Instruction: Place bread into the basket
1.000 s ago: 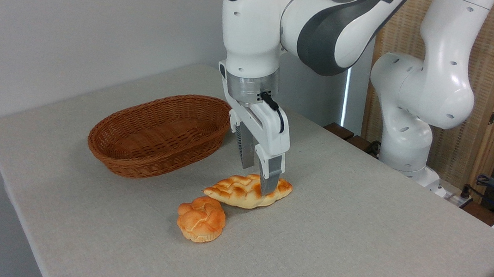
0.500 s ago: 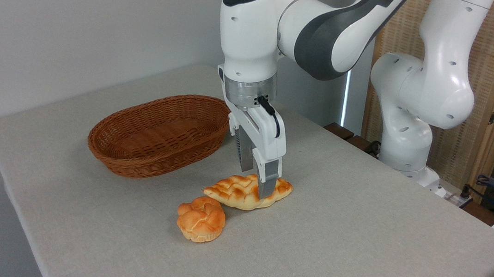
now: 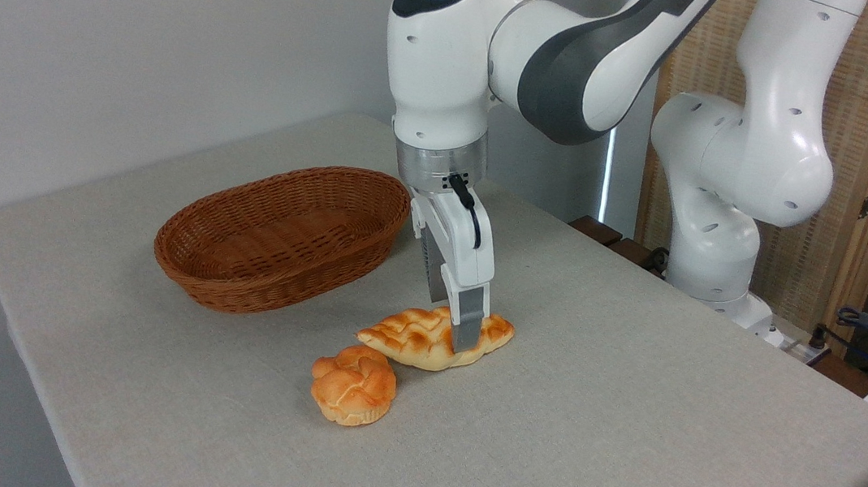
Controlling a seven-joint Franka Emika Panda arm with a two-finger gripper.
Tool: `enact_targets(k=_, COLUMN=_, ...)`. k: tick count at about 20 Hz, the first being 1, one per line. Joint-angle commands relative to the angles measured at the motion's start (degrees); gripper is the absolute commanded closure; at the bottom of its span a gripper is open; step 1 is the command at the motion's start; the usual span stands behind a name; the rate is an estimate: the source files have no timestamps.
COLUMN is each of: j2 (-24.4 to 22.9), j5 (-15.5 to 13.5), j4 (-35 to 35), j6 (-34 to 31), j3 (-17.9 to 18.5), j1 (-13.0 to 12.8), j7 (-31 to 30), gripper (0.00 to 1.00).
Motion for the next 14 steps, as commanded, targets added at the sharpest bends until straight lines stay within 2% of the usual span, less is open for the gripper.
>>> enact_targets(k=1, j2=-0.1, j5=0.1, j4=-1.1, j6=1.7, j3=1.6, j1=-0.7, j7=1.6, gripper=0.00)
enact_targets(k=10, j2=-0.1, j5=0.1, j4=-2.2, j6=1.7, j3=2.0, j1=-0.6, j7=1.8, gripper=0.00)
enact_targets(k=14, j2=-0.1, j5=0.0, j4=-2.2, j6=3.7, j3=2.0, j1=-0.7, j7=1.5, gripper=0.00)
